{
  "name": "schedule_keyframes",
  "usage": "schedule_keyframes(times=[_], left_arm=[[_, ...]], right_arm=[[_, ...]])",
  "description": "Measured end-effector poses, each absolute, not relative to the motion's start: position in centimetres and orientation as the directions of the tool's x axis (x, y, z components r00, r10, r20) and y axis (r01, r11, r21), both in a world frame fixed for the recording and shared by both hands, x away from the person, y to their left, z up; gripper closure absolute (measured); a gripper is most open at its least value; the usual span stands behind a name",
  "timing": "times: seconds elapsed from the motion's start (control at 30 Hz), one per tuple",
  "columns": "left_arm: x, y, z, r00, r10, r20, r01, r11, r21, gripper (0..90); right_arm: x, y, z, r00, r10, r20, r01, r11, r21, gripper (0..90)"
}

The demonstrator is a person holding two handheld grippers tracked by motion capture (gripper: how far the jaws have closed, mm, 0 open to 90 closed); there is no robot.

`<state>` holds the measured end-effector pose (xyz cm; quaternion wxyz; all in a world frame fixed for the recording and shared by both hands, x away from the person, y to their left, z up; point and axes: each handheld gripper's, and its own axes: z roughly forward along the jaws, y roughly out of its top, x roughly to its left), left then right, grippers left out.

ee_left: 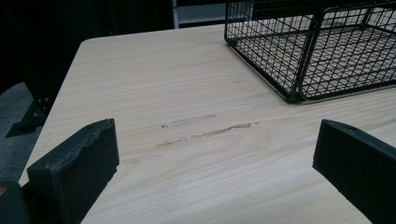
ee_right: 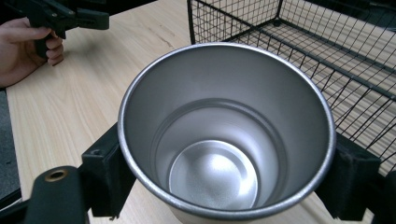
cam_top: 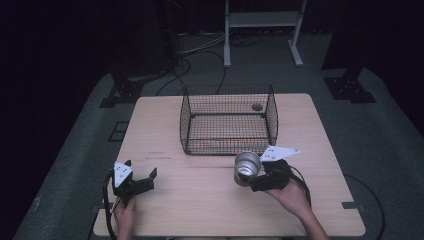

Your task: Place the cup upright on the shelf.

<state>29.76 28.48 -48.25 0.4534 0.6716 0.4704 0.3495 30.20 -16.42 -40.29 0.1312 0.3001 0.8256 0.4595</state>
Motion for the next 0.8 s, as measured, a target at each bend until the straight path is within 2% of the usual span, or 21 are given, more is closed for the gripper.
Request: schedule_keyframes(times=[0.6,0.8], left_arm=[[29.8,28.5,-48.3,0.314,0.949,0.043,0.315,-0.147,0.938,0.0],[29.8,28.5,-48.2,0.313,0.949,0.043,0.316,-0.146,0.937,0.0]], right_arm=[[32.1,-16.9,-38.2,-0.796,0.596,0.104,0.396,0.385,0.834,17.9],[32.5,-16.6,-37.8,-0.805,0.587,0.086,0.386,0.408,0.827,18.0]])
